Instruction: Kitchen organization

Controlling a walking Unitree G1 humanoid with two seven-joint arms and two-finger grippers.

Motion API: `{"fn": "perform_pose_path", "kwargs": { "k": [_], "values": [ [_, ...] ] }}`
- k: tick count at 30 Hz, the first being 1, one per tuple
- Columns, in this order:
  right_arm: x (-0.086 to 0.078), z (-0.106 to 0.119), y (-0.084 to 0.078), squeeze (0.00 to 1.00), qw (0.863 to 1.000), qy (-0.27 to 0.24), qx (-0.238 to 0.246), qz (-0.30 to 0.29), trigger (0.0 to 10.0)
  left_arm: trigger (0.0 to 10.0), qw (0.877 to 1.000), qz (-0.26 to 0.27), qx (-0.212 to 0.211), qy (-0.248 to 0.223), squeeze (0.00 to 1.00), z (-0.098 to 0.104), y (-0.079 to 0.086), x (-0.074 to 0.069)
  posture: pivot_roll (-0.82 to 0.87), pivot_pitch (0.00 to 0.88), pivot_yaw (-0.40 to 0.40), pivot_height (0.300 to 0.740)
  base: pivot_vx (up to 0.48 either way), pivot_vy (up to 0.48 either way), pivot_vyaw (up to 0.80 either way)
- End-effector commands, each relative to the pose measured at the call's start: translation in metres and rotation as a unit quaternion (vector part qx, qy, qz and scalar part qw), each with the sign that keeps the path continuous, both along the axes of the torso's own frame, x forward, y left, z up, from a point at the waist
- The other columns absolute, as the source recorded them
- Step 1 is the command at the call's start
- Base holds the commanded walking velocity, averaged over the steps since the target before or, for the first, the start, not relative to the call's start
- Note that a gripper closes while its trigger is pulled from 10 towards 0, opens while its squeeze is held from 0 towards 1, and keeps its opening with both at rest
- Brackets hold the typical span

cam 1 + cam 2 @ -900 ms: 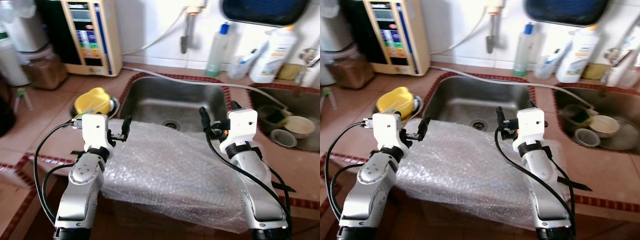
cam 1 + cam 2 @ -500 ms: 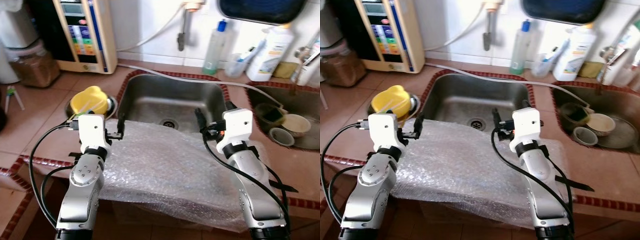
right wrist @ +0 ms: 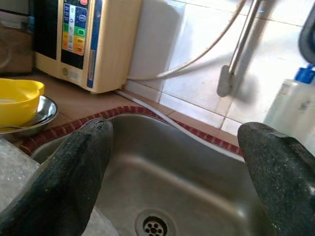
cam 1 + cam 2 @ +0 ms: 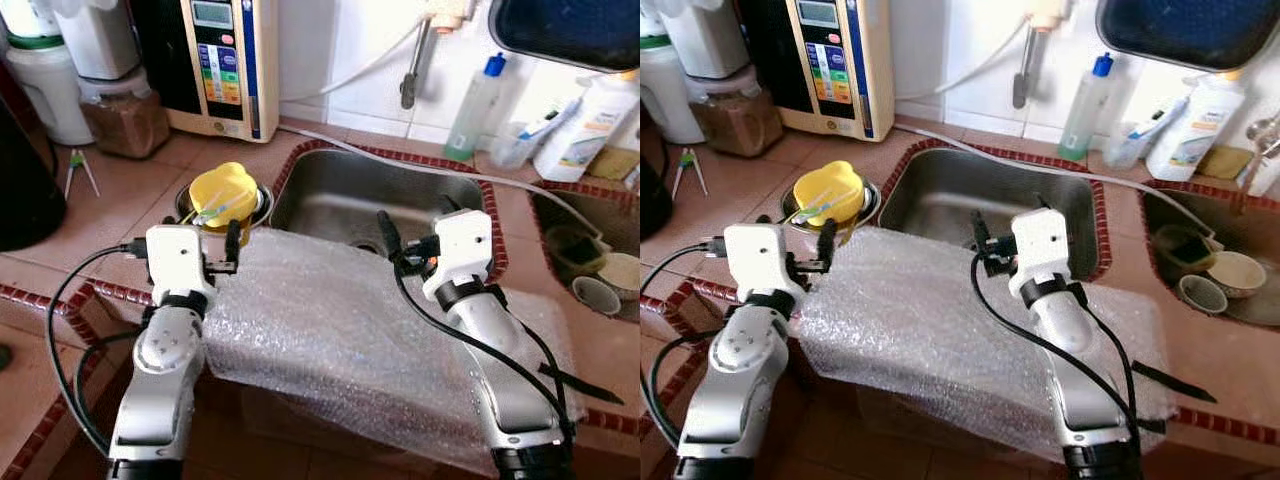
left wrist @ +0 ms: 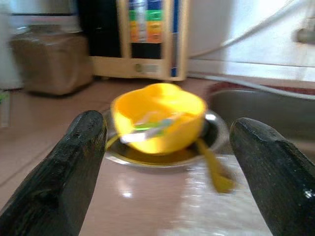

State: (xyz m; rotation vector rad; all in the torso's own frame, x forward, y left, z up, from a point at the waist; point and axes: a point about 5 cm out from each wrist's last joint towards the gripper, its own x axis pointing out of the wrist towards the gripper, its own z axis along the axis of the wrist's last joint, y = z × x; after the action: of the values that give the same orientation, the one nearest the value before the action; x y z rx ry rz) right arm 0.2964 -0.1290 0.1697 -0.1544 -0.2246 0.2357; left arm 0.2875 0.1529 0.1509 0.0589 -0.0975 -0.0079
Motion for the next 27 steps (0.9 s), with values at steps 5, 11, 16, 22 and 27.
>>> {"fn": "perform_pose_path", "kwargs": {
  "k": [5,11,16,22,27],
  "values": [
    [-0.0024,0.0009,-0.0074,0.0,1.0,-0.004,0.002,-0.014,10.0,10.0,1.0,-0.016,-0.003,-0.014,0.0,0.0087,-0.0023,-0.0011,-0.03,0.041,-0.035,0.74,0.0,0.0,0.0],
    [-0.0015,0.0022,-0.0082,0.0,1.0,-0.005,0.003,-0.017,10.0,10.0,1.0,-0.027,-0.005,-0.015,0.0,0.0089,-0.005,-0.0017,-0.03,0.037,-0.032,0.74,0.0,0.0,0.0],
    [-0.0013,0.0037,-0.0069,0.0,1.0,-0.008,0.004,-0.016,10.0,10.0,0.999,-0.032,-0.006,-0.016,0.0,0.0101,-0.0049,-0.0013,-0.03,0.038,-0.029,0.74,0.0,0.0,0.0],
    [-0.0029,0.0084,-0.006,0.0,1.0,-0.016,0.009,-0.012,10.0,10.0,0.999,-0.04,-0.012,-0.031,0.0,0.0177,-0.0046,-0.0022,-0.03,0.034,-0.027,0.74,0.0,0.0,0.0],
    [-0.0024,0.01,-0.0056,0.0,1.0,-0.02,0.008,-0.01,10.0,10.0,0.998,-0.044,-0.013,-0.033,0.0,0.0185,-0.0046,-0.0023,-0.03,0.032,-0.028,0.74,0.0,0.0,0.0]
  ]
}}
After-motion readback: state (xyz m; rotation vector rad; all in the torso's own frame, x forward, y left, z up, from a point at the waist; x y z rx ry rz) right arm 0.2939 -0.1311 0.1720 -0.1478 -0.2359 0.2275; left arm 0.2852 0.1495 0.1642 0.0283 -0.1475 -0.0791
